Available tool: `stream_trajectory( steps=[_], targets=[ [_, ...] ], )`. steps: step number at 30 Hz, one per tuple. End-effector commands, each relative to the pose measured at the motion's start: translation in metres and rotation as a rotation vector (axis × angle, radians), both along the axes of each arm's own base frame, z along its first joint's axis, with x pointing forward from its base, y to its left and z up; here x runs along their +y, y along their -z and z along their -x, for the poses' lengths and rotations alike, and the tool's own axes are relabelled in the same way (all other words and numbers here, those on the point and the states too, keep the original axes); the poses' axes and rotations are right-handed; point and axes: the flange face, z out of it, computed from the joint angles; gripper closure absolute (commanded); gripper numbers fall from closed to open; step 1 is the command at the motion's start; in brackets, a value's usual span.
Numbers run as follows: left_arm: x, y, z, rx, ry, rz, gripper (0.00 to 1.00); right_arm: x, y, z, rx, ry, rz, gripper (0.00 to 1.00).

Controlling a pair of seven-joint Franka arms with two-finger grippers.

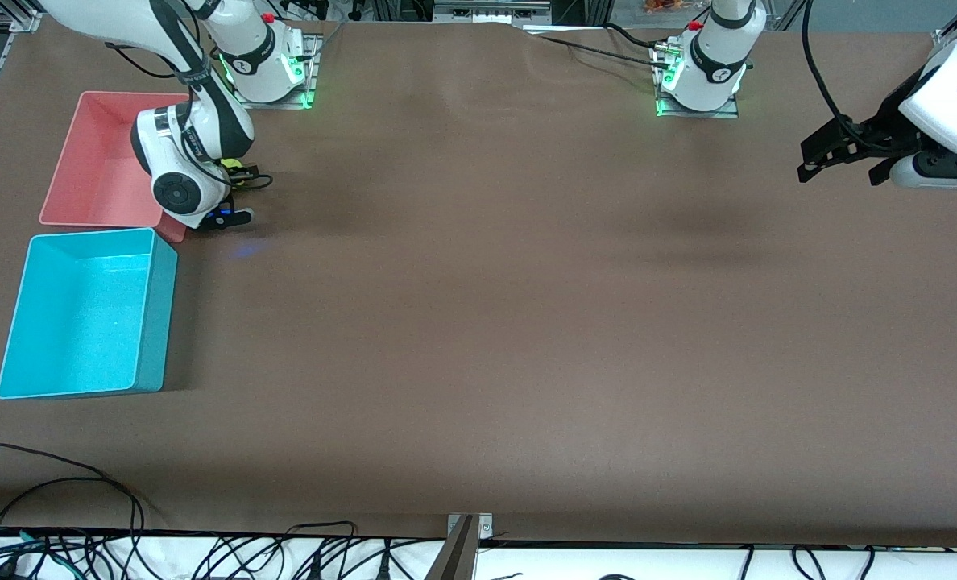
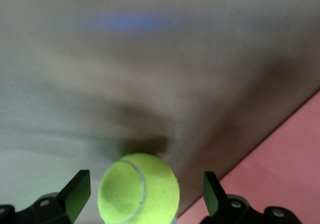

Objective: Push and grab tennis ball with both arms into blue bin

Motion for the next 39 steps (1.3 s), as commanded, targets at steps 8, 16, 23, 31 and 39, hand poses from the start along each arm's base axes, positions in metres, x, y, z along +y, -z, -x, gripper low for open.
stream_trajectory(
  steps=[8,16,23,31,39],
  targets=[
    [-0.004,-0.003,-0.004,0.02,-0.003,0.016,0.0,0.0,-0.002,-0.006,0.01,0.028,0.007,0.49],
    [-0.008,-0.004,-0.005,0.016,0.003,0.01,0.0,0.018,-0.047,-0.064,0.003,0.008,0.031,0.5],
    [-0.005,-0.004,-0.006,0.016,0.003,0.011,0.0,0.037,-0.105,-0.126,0.037,0.023,0.037,0.5],
    [-0.002,-0.003,-0.01,0.014,-0.011,0.014,0.0,-0.004,-0.148,-0.181,0.051,-0.013,-0.004,0.5],
    [0.01,-0.01,-0.018,-0.014,-0.027,0.019,0.0,-0.071,-0.164,-0.205,0.003,-0.097,-0.056,0.49]
  ],
)
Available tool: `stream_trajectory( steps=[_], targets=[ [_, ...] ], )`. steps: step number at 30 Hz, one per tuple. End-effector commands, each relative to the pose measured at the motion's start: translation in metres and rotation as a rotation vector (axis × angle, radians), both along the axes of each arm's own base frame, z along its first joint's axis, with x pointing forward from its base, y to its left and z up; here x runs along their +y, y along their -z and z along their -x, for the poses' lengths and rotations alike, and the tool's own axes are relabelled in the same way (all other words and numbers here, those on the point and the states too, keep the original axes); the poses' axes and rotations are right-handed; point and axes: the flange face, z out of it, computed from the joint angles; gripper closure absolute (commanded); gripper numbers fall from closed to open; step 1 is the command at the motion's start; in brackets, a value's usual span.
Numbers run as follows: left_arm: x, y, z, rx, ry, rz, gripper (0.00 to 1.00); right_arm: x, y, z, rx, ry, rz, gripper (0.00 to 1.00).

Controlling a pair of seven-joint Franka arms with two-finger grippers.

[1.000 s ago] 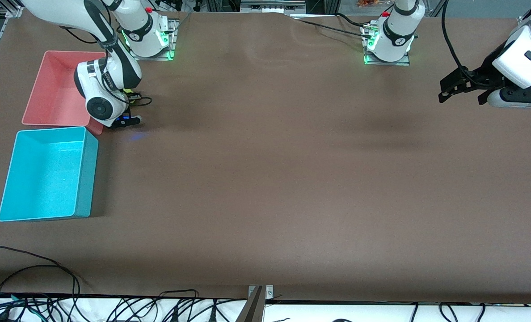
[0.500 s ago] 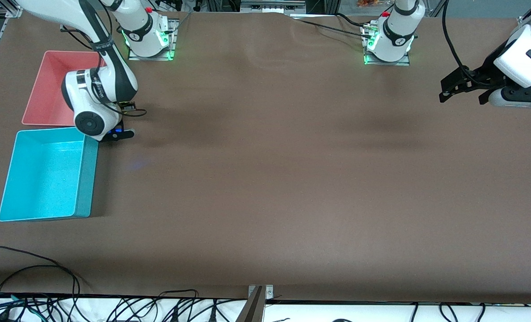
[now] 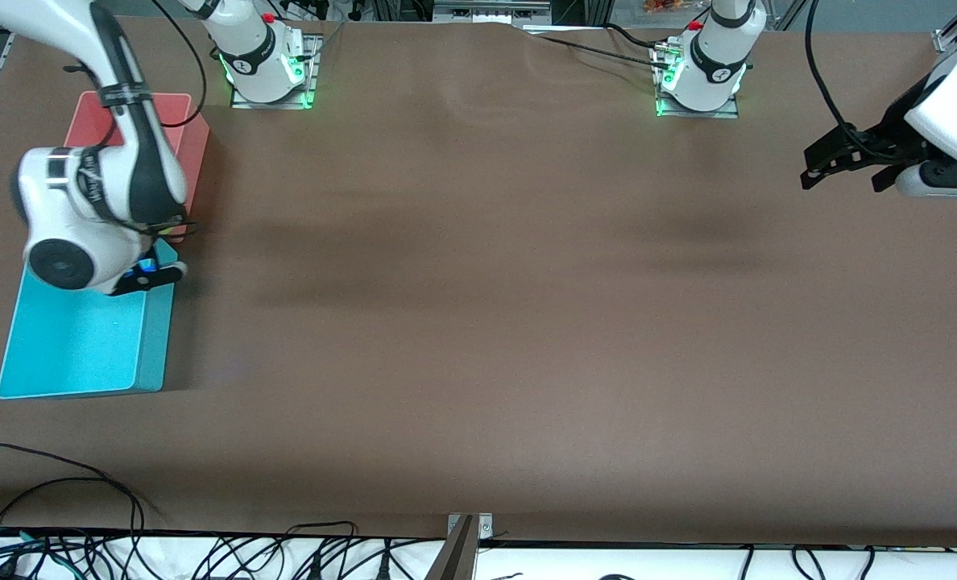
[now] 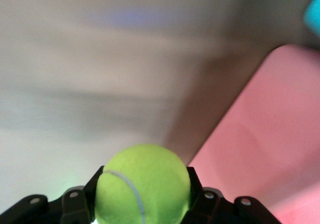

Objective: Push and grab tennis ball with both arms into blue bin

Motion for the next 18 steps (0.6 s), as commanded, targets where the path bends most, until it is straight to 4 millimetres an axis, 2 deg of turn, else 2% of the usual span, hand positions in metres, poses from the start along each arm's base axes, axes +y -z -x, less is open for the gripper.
stream_trajectory(
  steps=[1,9,18],
  targets=[
    [0.004,-0.006,-0.011,-0.008,-0.011,0.014,0.0,-0.038,-0.002,-0.022,-0.012,-0.05,-0.045,0.49],
    [0.003,-0.002,-0.021,-0.015,-0.012,0.012,0.0,-0.067,0.024,-0.044,-0.041,-0.119,-0.12,0.49],
    [0.004,0.0,-0.023,-0.011,-0.016,0.012,0.0,-0.095,0.052,-0.045,-0.05,-0.13,-0.182,0.48]
  ],
)
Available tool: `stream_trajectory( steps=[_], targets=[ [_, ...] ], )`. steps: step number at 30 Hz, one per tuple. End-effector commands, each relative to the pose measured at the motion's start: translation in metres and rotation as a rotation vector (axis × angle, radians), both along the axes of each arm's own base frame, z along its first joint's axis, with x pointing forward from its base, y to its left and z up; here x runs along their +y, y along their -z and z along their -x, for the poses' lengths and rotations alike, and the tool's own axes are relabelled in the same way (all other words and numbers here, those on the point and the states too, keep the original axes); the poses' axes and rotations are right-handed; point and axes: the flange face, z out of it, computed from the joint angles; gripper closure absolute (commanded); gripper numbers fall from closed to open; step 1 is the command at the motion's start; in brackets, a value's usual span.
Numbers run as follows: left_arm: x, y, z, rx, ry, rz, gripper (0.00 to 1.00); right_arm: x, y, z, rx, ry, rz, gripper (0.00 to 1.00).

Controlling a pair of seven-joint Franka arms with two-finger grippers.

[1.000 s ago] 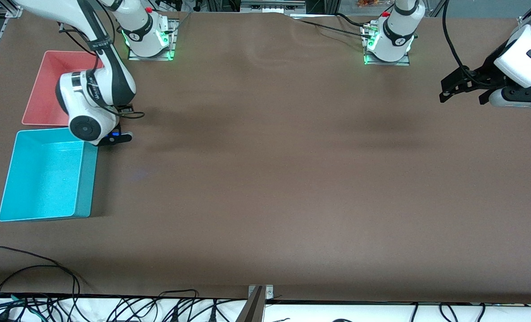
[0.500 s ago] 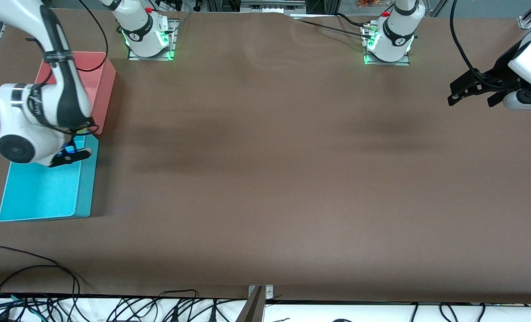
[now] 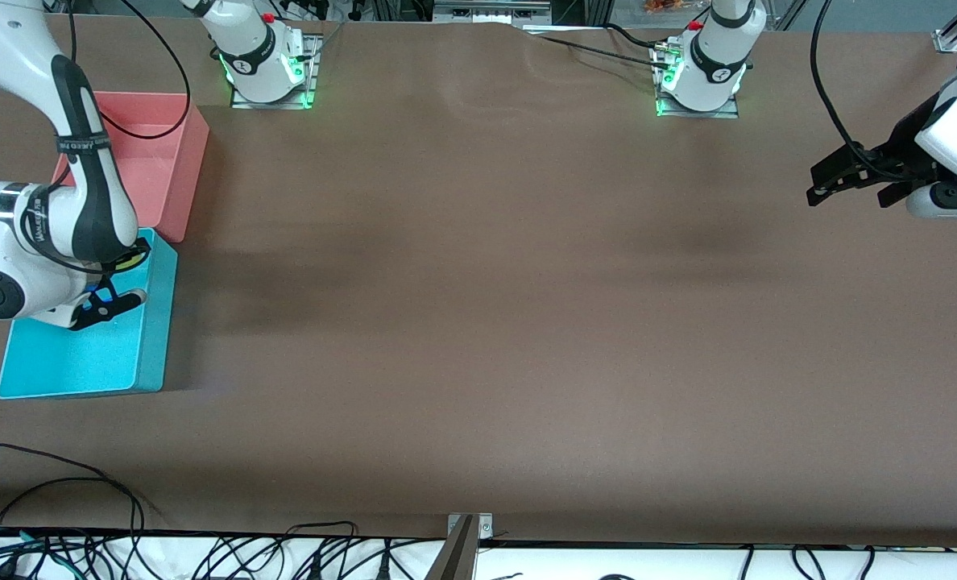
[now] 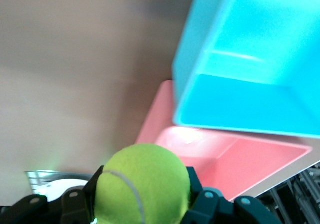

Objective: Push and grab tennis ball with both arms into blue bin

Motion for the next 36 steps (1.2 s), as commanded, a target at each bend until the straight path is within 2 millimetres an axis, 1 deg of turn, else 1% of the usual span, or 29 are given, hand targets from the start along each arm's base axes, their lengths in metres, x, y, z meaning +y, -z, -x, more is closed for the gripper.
stream_trajectory(
  steps=[1,9,17,19,20,21,23,25,26,31,33,36],
  targets=[
    [-0.001,-0.007,-0.005,-0.011,-0.004,0.011,0.0,-0.023,0.013,-0.005,0.002,-0.003,-0.056,0.48],
    [-0.002,-0.008,-0.005,-0.012,-0.005,0.008,0.0,-0.028,0.021,-0.004,0.002,0.006,-0.082,0.47],
    [-0.003,-0.008,-0.005,-0.012,-0.005,0.009,0.0,-0.047,0.043,0.005,0.037,0.04,-0.092,0.46],
    [-0.003,-0.009,-0.005,-0.014,-0.005,0.009,0.0,-0.049,0.048,0.007,0.044,0.04,-0.101,0.46],
    [-0.003,-0.008,-0.004,-0.011,-0.005,0.008,0.0,-0.048,0.048,0.006,0.044,0.04,-0.107,0.44],
    [-0.003,-0.008,-0.005,-0.012,-0.005,0.009,0.0,-0.049,0.05,0.007,0.044,0.051,-0.118,0.38],
    [-0.003,-0.009,-0.005,-0.014,-0.005,0.009,0.0,-0.047,0.052,0.007,0.04,0.069,-0.137,0.18],
    [-0.003,-0.009,-0.005,-0.014,-0.004,0.009,0.0,-0.047,0.054,0.008,0.043,0.076,-0.144,0.05],
    [-0.003,-0.009,-0.004,-0.012,-0.004,0.01,0.0,-0.047,0.055,0.008,0.044,0.078,-0.142,0.0],
    [-0.003,-0.008,-0.004,-0.011,-0.005,0.008,0.0,-0.047,0.054,0.008,0.047,0.077,-0.143,0.0],
    [-0.003,-0.008,-0.005,-0.012,-0.005,0.01,0.0,-0.048,0.048,0.002,0.034,0.077,-0.141,0.0],
    [-0.003,-0.009,-0.005,-0.013,-0.005,0.01,0.0,-0.048,0.045,0.0,0.029,0.077,-0.139,0.0]
  ],
)
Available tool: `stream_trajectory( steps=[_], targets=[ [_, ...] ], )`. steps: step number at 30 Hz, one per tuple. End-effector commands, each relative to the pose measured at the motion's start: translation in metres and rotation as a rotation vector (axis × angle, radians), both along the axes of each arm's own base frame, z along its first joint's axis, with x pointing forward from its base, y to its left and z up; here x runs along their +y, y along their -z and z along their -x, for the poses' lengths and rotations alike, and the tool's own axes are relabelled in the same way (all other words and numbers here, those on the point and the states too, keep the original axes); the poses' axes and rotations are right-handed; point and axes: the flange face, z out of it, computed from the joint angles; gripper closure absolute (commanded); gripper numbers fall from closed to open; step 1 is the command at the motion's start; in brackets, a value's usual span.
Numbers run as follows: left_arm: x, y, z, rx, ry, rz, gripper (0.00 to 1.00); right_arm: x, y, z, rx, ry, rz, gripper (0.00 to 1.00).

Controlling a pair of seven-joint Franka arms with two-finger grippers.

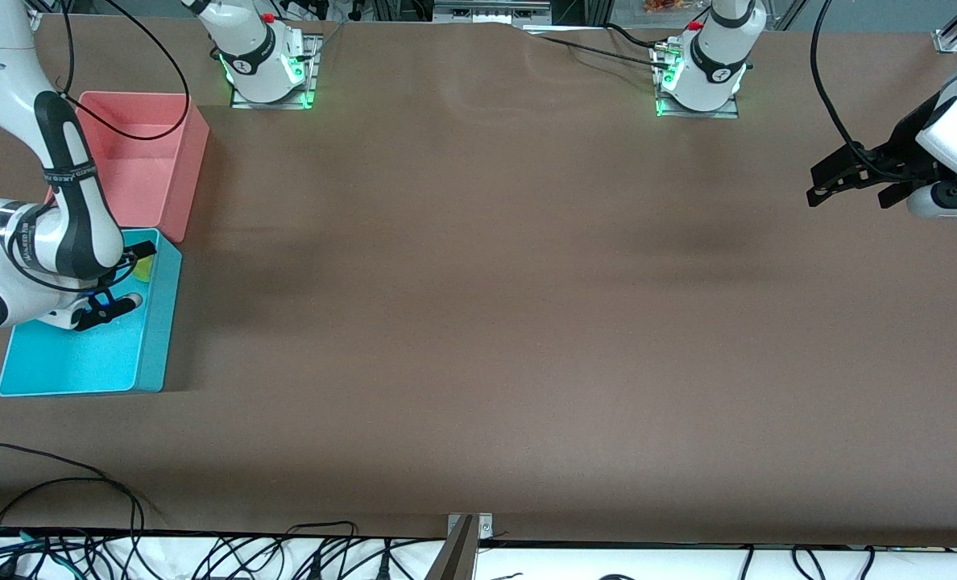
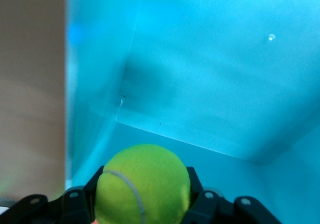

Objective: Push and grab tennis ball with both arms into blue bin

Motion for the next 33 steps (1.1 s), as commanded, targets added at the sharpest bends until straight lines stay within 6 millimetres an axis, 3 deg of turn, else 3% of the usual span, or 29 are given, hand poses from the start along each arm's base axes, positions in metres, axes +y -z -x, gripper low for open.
stream_trajectory(
  steps=[1,7,12,18,25,33],
  targets=[
    [-0.002,-0.006,-0.004,-0.006,-0.007,0.008,0.0,-0.003,-0.012,-0.013,-0.017,0.005,-0.023,0.0],
    [-0.002,-0.006,-0.004,-0.006,-0.007,0.008,0.0,-0.004,-0.037,-0.021,0.0,0.008,-0.016,0.0],
    [-0.001,-0.005,-0.004,-0.004,-0.009,0.008,0.0,0.001,-0.082,-0.037,0.017,0.013,-0.01,0.0],
    [-0.002,-0.006,-0.004,-0.007,-0.007,0.008,0.0,0.036,-0.139,-0.055,0.026,-0.005,0.004,0.0],
    [-0.002,-0.006,-0.004,-0.006,-0.007,0.008,0.0,0.081,-0.203,-0.076,-0.083,-0.025,0.027,0.0],
    [-0.002,-0.006,-0.004,-0.006,-0.006,0.008,0.0,0.101,-0.258,-0.093,-0.245,-0.016,-0.081,0.0]
  ],
)
